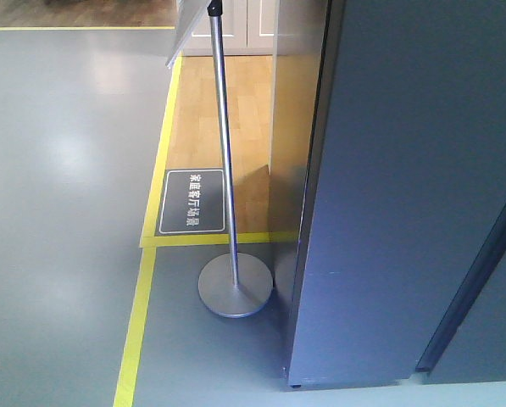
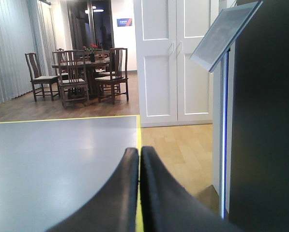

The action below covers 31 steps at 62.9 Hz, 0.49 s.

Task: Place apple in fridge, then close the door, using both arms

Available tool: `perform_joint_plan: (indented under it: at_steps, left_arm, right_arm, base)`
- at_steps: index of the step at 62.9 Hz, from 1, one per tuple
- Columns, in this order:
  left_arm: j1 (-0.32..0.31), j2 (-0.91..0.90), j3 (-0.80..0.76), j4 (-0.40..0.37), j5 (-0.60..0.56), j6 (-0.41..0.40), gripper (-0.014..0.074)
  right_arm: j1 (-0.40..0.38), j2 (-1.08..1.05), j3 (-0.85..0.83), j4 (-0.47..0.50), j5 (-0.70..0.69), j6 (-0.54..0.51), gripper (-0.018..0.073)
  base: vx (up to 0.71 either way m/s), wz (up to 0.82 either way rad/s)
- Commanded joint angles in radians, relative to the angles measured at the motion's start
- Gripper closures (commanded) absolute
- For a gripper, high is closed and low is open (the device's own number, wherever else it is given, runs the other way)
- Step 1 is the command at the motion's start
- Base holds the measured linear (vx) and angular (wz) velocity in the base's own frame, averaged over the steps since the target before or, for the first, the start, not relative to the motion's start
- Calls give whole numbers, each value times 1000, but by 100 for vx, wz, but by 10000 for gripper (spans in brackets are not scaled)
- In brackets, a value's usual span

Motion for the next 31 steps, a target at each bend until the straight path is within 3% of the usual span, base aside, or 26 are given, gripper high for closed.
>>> perform_joint_plan:
  at_steps: [1,31]
  left_arm:
    - [-5,-16,22,0,-77,-10,603]
    - [-5,-16,22,0,-77,-10,603]
  right_arm:
    - [-6,-19,14,9,-110,-19,563]
    - [2,-19,15,5,-104,-32,563]
  base:
    - [0,0]
    - [0,0]
